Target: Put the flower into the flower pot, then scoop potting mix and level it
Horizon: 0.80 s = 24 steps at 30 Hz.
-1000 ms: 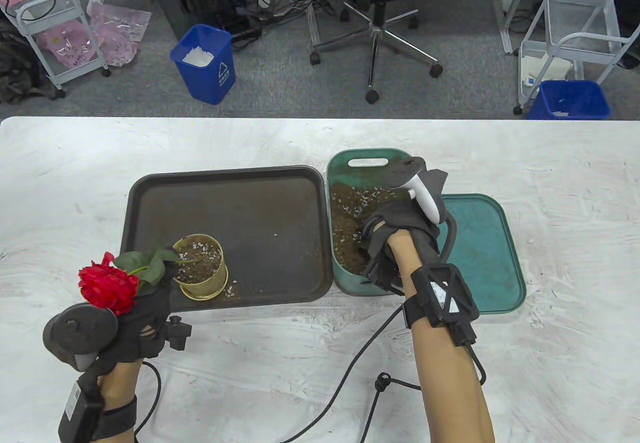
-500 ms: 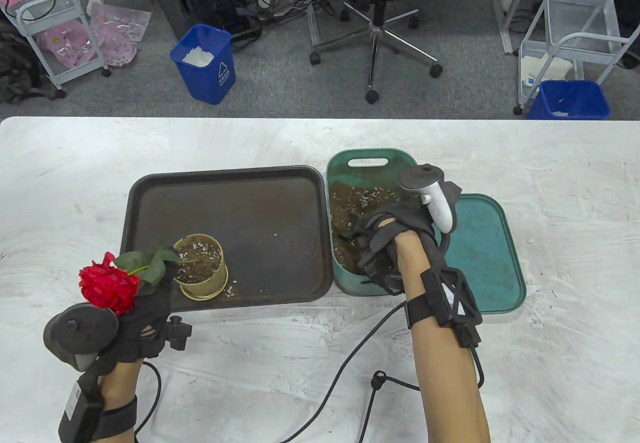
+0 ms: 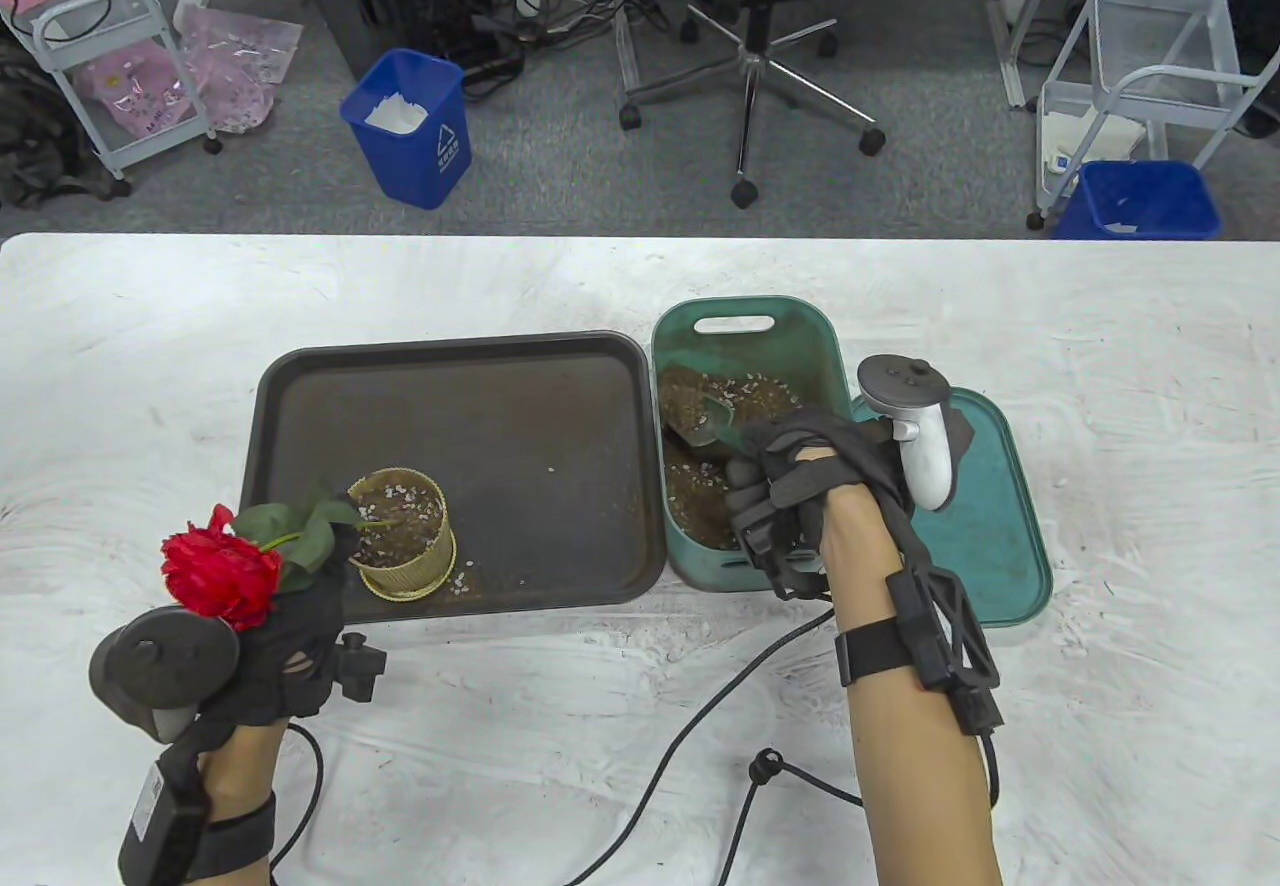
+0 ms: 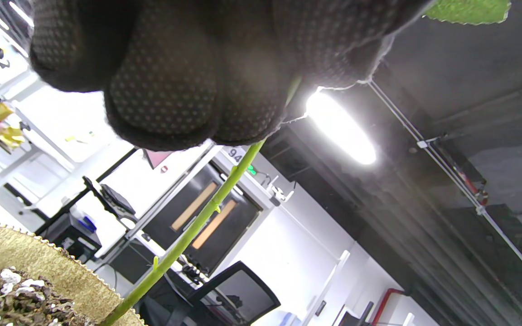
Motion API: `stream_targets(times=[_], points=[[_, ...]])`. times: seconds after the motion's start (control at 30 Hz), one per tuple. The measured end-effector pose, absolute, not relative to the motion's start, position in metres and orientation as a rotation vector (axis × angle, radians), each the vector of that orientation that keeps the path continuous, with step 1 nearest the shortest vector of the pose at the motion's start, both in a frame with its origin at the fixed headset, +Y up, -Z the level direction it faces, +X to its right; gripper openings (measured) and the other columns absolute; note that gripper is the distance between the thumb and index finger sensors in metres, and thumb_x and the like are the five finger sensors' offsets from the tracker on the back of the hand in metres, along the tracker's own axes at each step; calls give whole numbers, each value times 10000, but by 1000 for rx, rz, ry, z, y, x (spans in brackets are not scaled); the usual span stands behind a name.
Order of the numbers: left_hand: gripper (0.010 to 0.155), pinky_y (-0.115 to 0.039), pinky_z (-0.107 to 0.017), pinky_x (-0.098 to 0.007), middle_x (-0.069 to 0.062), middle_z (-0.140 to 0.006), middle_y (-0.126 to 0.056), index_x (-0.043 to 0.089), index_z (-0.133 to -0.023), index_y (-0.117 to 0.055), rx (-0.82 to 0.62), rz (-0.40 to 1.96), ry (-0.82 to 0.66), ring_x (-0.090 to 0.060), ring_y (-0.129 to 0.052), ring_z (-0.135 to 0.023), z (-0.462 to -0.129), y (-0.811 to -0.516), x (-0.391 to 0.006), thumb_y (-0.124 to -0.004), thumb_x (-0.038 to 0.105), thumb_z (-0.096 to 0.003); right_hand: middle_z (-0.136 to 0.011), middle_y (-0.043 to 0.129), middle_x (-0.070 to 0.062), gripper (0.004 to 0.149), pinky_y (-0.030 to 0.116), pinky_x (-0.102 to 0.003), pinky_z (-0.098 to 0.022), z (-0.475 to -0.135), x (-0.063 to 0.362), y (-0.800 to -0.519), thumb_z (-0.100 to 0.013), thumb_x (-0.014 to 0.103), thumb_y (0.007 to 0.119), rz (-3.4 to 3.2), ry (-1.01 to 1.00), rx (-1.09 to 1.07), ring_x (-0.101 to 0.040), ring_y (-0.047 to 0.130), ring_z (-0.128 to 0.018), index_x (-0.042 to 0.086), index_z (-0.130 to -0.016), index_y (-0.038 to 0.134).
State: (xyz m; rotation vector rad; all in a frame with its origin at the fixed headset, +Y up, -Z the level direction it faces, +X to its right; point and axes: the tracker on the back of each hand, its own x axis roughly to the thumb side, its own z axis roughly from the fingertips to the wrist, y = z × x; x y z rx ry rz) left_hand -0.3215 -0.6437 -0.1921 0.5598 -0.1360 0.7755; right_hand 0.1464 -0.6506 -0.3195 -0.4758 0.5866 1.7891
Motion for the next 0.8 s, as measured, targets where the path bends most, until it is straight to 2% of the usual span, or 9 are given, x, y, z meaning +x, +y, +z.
stream_targets(times=[0.47,0.67,0.8], points=[[438,-874,-435,-442,-8,-654,-994,242,-771,-900,555,784,-141,-273,-1057,-433,-192,-644,-320,-784,395,-377,-520,1006,-128,548,980,-396,-96,-288,144,-637,-405,312,741,1659,379,-386,-277,1103,-238,-18,-842,727],[439,-873,-437,-442,-8,-655,-994,241,-771,-900,555,778,-145,-274,-1057,-433,-192,-644,-319,-784,395,-378,-524,1006,-130,546,981,-394,-100,-273,105,-639,-414,319,742,1644,451,-232,-277,1104,-242,-16,-844,725],[439,-874,-436,-442,-8,-654,-994,242,-771,-901,556,780,-141,-274,-1057,-432,-191,-644,-320,-784,396,-377,-535,1003,-133,552,983,-393,-109,-258,59,-644,-420,329,744,1593,539,-110,-277,1104,-252,-15,-851,715]])
